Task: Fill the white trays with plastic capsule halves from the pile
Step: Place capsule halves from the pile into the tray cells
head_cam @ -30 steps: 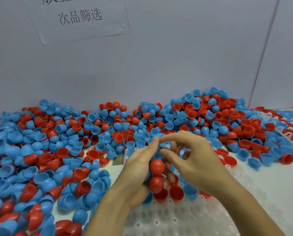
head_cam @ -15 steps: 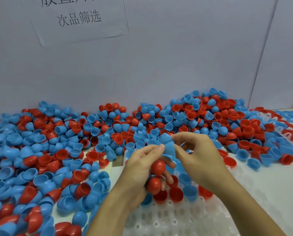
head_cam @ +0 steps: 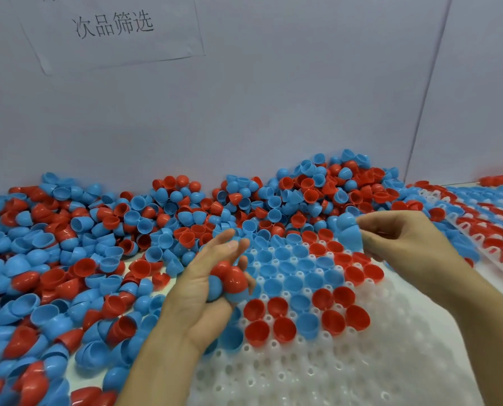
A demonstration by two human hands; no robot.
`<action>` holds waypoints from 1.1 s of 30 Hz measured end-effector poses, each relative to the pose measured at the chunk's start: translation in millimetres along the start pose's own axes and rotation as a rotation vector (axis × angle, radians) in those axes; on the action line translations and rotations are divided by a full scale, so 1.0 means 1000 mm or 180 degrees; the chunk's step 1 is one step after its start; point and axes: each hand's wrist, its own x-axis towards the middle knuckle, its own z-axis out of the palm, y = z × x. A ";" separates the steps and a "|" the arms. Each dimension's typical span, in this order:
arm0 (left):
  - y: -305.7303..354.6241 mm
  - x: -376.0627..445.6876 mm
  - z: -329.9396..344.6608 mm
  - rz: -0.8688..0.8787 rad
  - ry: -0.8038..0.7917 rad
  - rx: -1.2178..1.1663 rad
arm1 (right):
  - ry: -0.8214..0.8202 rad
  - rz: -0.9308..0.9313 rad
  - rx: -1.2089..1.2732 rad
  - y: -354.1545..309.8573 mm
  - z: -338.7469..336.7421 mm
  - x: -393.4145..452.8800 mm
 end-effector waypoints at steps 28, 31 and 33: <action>-0.001 -0.009 0.005 0.0137 0.0220 -0.0328 | -0.1447 0.1010 -0.2361 0.002 0.003 -0.011; -0.002 -0.009 0.007 0.0136 0.0329 -0.0322 | -0.1422 0.1025 -0.2508 0.000 0.005 -0.012; -0.005 -0.009 0.009 0.0091 0.0376 -0.0330 | -0.1335 0.1115 -0.2654 -0.001 0.006 -0.013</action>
